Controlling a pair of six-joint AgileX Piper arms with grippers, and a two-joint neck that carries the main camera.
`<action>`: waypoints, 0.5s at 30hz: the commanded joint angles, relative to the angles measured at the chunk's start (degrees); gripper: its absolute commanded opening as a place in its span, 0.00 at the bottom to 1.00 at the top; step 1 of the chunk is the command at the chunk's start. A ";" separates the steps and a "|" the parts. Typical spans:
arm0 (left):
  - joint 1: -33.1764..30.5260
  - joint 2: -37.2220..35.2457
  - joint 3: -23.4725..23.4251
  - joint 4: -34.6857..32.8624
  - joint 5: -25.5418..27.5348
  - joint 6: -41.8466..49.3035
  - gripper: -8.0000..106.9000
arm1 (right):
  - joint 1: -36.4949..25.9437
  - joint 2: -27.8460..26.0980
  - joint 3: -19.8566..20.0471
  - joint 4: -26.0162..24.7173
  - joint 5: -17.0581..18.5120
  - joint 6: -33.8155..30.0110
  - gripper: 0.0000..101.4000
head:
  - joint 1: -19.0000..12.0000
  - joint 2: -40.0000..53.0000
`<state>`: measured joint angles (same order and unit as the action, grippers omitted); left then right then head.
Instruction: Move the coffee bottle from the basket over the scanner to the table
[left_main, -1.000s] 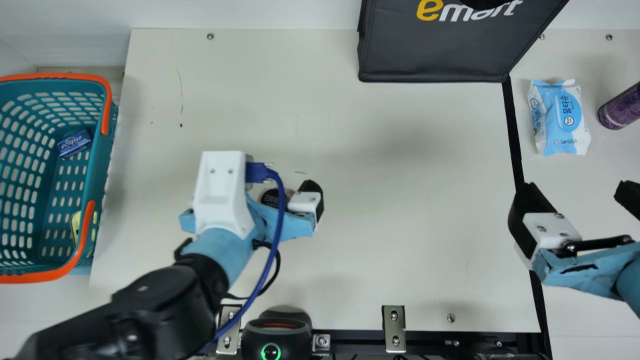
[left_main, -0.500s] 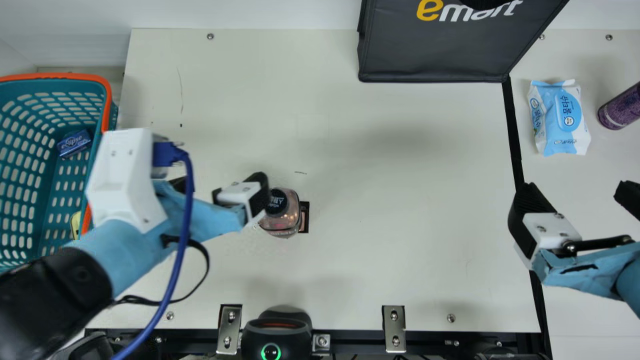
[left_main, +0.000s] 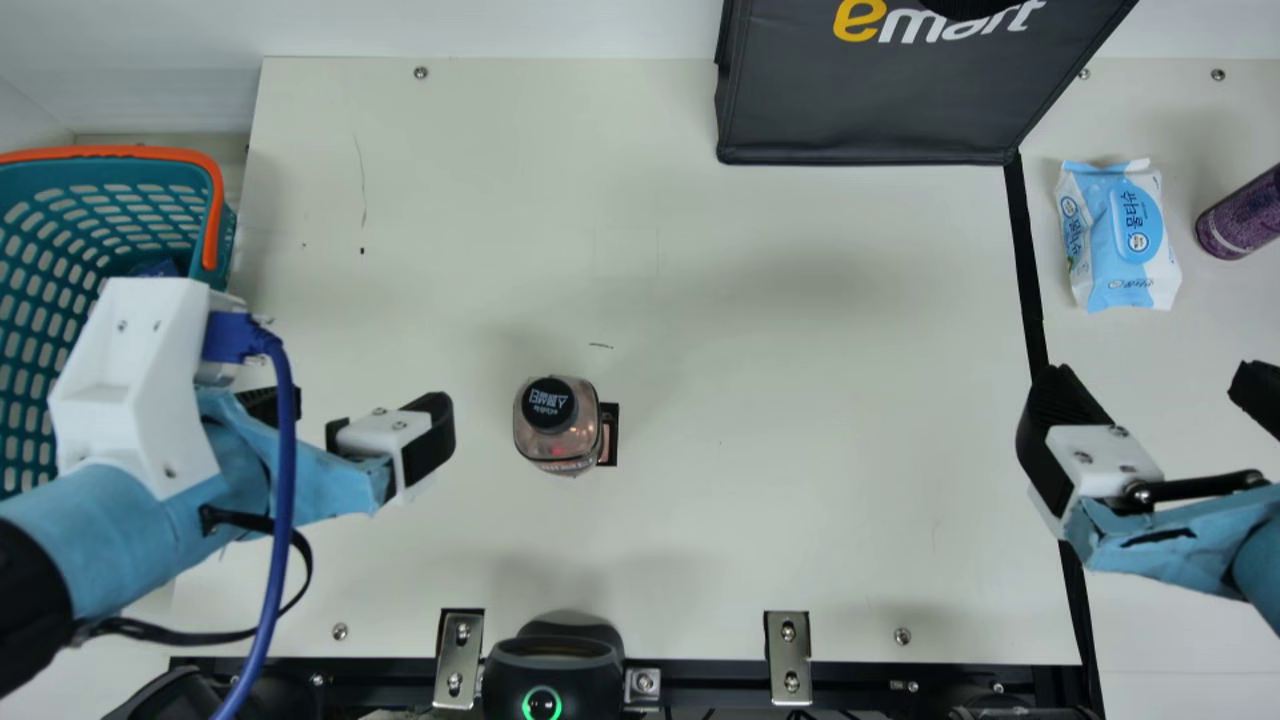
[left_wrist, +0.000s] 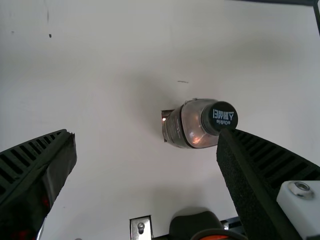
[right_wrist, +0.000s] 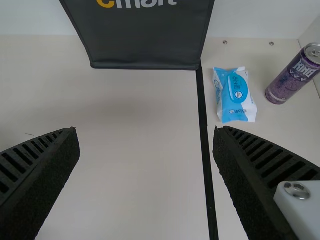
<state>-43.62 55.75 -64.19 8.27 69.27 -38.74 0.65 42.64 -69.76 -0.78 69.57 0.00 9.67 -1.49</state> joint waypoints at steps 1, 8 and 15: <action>-0.88 0.43 -0.50 0.56 0.31 0.05 0.85 | 0.00 0.00 0.00 0.00 0.00 0.00 0.94 | -1.75 -0.09; -10.12 4.11 -1.95 8.44 0.09 -7.41 0.85 | 0.00 0.00 0.00 0.00 0.00 0.00 0.94 | -1.75 -0.09; -22.08 9.69 -2.49 16.97 -0.10 -19.50 0.85 | 0.00 0.00 0.00 0.00 0.00 0.00 0.94 | -1.75 -0.09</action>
<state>-61.27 64.23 -66.58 22.83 68.99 -53.35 0.65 42.64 -69.76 -0.78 69.57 0.00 9.67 -1.58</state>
